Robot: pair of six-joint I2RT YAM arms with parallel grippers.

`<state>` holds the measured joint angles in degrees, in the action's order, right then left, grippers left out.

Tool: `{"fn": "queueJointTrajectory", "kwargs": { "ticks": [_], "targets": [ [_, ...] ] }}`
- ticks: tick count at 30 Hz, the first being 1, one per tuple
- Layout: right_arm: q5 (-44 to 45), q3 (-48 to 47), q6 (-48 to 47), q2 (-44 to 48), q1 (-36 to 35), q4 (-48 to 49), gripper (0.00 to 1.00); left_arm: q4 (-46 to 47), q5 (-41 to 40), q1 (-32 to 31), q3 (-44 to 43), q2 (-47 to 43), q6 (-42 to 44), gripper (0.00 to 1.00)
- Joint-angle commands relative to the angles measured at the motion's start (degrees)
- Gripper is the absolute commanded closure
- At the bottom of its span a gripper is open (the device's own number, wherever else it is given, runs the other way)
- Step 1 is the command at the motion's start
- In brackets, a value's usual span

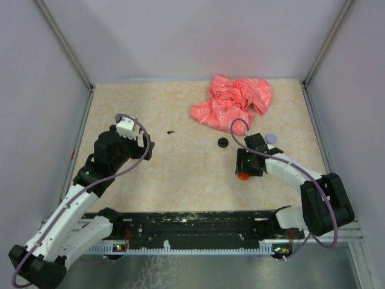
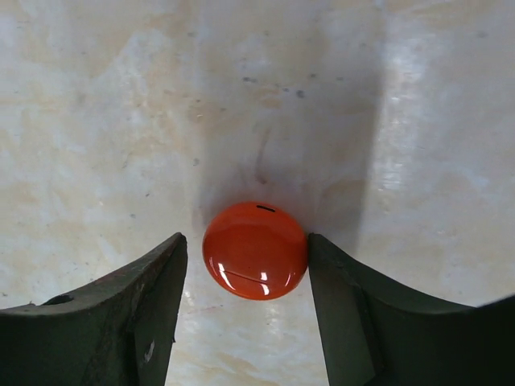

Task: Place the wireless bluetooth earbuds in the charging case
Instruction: Pick up the charging case at the center of the board.

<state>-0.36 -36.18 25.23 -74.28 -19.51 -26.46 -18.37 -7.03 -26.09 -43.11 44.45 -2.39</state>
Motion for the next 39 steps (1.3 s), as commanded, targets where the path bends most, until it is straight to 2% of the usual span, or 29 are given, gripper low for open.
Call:
{"fn": "queueJointTrajectory", "kwargs": {
  "ticks": [1,8,15,18,23,28,39],
  "targets": [
    [2.4,-4.33,1.81,-2.9,-6.25,1.85,0.4,1.5,0.58,0.47,0.43,0.15,-0.16,0.01],
    [2.94,-12.62,2.13,-11.75,-15.19,4.13,0.4,1.5,0.18,0.53,0.5,0.38,-0.03,0.01],
    [6.16,-18.11,0.91,-15.5,-21.66,1.79,0.31,1.48,-0.18,0.67,0.53,0.7,0.02,0.01],
    [9.49,-17.89,0.61,-15.09,-22.56,-0.24,0.29,1.5,-0.18,0.7,0.53,0.79,0.02,0.01],
    [10.22,-17.01,-0.72,-14.23,-23.7,-1.7,0.27,1.43,-0.14,0.79,0.56,1.05,0.06,0.01],
    [10.91,-15.93,-1.24,-14.28,-24.19,-3.25,0.27,1.5,-0.18,0.78,0.51,1.26,-0.01,0.01],
    [19.37,-12.87,-1.32,-10.51,-23.73,-7.87,0.26,1.47,-0.27,0.89,0.62,1.64,-0.07,0.01]
  ]
}}
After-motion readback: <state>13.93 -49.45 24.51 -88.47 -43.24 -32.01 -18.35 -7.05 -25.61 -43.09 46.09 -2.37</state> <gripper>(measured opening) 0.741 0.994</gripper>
